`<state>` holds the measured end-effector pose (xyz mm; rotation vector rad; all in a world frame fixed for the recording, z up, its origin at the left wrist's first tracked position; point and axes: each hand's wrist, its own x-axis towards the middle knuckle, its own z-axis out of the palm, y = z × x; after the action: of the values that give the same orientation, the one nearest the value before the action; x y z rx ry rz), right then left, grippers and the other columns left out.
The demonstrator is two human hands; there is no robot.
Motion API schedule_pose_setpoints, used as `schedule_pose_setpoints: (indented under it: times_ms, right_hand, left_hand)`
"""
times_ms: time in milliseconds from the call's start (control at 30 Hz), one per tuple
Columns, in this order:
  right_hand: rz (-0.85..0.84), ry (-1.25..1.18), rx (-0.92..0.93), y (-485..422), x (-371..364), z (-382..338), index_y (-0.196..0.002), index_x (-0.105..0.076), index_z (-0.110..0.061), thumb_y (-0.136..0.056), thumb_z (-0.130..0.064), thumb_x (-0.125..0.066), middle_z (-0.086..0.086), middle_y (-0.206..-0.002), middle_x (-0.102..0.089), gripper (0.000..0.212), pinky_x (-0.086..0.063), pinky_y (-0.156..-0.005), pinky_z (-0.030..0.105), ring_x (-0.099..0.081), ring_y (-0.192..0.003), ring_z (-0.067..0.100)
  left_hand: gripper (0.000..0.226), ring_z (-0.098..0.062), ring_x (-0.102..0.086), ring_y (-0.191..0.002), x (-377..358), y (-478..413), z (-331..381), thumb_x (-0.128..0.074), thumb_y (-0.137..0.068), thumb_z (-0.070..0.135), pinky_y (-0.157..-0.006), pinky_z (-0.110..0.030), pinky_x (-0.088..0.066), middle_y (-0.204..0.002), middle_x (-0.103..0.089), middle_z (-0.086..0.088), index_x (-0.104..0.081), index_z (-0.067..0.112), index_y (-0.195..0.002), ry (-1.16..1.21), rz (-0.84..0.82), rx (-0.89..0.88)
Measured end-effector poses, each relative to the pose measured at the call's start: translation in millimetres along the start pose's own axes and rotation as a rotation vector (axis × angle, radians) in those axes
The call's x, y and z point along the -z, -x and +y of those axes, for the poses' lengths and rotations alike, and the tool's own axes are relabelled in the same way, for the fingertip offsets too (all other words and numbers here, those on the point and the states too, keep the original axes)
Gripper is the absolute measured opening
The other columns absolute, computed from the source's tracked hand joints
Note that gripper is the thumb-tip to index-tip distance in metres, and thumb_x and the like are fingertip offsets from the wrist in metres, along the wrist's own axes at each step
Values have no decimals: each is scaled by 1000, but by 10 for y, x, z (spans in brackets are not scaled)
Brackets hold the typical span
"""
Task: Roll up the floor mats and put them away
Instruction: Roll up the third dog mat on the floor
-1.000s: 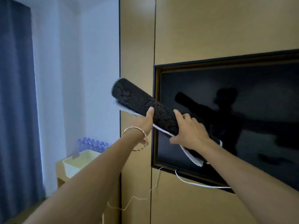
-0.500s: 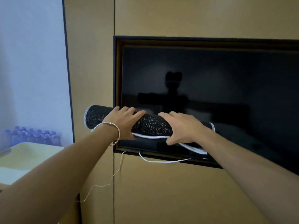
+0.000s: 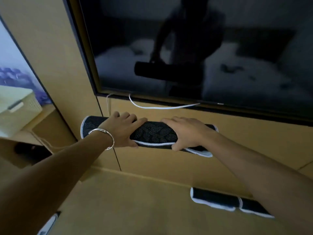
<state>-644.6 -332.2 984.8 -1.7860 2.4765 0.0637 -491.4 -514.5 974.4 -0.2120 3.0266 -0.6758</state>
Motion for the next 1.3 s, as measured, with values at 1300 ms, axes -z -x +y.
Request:
schedule_pose_setpoints:
  times_ms: [1300]
  right_hand:
    - [-250, -30, -199, -1110, -9190, 1699, -151, -8, -16, -81, -24, -72, 5, -146, -30, 96, -19, -112, 41, -33, -130, 28]
  left_hand:
    - [74, -29, -44, -106, -8195, -1782, 4425, -42, -95, 43, -83, -45, -44, -126, -37, -14, 7, 14, -144, 21, -174, -146]
